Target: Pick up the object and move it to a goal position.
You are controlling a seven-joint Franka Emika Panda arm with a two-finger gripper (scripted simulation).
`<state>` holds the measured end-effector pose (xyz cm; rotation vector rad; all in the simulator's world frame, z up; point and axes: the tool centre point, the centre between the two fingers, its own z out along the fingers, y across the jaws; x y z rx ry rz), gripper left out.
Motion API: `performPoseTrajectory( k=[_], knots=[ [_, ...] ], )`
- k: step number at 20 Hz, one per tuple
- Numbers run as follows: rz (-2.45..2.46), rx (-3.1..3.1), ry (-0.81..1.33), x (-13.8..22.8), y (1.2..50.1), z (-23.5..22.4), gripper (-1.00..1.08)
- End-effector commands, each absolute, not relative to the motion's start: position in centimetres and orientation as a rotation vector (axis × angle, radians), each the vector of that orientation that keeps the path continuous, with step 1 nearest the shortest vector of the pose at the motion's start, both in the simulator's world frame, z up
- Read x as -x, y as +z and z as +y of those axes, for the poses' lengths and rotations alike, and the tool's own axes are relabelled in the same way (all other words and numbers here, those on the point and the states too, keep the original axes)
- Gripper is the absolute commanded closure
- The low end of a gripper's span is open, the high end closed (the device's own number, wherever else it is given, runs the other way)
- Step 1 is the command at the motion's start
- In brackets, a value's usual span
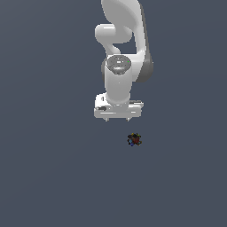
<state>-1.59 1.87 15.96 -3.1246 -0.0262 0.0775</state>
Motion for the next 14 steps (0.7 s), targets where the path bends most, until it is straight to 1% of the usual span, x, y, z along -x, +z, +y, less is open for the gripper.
performPoseTrajectory(
  k=[1, 9, 14],
  knots=[
    [-0.026, 3.125, 0.078, 1.6, 16.0, 1.9, -0.92],
    [-0.058, 3.096, 0.138, 2.4, 14.9, 4.3, -0.92],
    [-0.057, 3.096, 0.139, 2.4, 14.9, 4.4, -0.92]
  ],
)
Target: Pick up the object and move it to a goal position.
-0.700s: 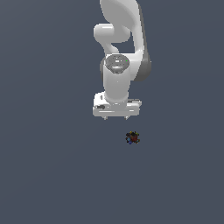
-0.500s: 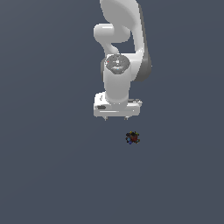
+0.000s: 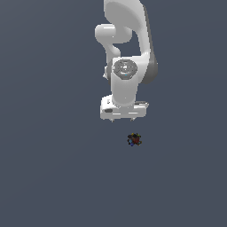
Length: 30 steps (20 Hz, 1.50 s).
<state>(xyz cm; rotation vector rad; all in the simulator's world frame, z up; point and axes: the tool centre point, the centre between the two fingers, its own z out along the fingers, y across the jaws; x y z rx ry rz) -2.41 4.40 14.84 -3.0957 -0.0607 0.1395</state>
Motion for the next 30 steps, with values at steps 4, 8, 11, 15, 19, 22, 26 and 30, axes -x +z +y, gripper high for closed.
performPoseTrajectory(
  k=[4, 8, 11, 15, 19, 22, 26, 30],
  knots=[
    [-0.021, 3.097, 0.138, 2.3, 14.7, 4.5, -0.92],
    [0.045, 3.099, 0.137, 2.2, 14.5, 4.7, -0.92],
    [0.113, 3.099, 0.135, 2.0, 14.3, 4.9, -0.92],
    [0.230, 3.095, 0.132, 1.8, 14.0, 5.3, -0.92],
    [0.377, 3.085, 0.128, 1.5, 13.5, 5.8, -0.92],
    [0.494, 3.072, 0.124, 1.2, 13.2, 6.1, -0.92],
    [0.648, 3.048, 0.118, 0.9, 12.7, 6.6, -0.92],
    [0.801, 3.016, 0.112, 0.6, 12.2, 7.1, -0.92]
  ],
)
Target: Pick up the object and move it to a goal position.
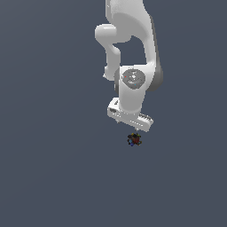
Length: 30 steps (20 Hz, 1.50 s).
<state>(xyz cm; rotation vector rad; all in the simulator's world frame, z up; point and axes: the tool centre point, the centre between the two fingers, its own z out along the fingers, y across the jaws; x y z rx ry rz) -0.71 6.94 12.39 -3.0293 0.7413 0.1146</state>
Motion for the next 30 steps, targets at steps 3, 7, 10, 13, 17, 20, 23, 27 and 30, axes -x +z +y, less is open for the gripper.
performPoseTrajectory(
  k=[3, 7, 10, 13, 17, 20, 23, 27, 30],
  knots=[
    [0.914, 2.987, 0.106, 0.4, 11.9, 7.5, -0.92],
    [1.064, 2.941, 0.098, 0.1, 11.4, 8.0, -0.92],
    [1.174, 2.902, 0.091, -0.1, 11.0, 8.4, -0.92],
    [1.282, 2.859, 0.083, -0.4, 10.7, 8.8, -0.92],
    [1.424, 2.795, 0.072, -0.6, 10.3, 9.3, -0.92],
    [1.528, 2.742, 0.063, -0.8, 9.9, 9.6, -0.92],
    [1.629, 2.685, 0.054, -1.0, 9.6, 10.0, -0.92],
    [1.761, 2.602, 0.041, -1.3, 9.1, 10.5, -0.92],
    [1.854, 2.538, 0.031, -1.5, 8.8, 10.9, -0.92]
  ],
)
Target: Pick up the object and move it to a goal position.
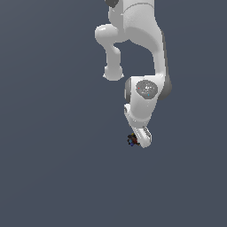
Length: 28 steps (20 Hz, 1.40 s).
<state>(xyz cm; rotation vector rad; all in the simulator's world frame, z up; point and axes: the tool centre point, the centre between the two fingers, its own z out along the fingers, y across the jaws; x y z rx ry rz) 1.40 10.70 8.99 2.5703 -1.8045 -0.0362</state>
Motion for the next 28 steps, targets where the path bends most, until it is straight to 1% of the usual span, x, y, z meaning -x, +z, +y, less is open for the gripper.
performPoseTrajectory(
  k=[1, 11, 21, 28],
  knots=[
    [-1.880, -2.515, -0.028, -1.6, 8.7, 11.0, -0.92],
    [-2.063, -2.368, -0.005, -2.0, 8.1, 11.8, -0.92],
    [-2.095, -2.341, -0.001, -2.0, 7.8, 11.9, -0.92],
    [-2.098, -2.338, -0.001, -1.9, 4.9, 11.9, -0.92]
  ],
)
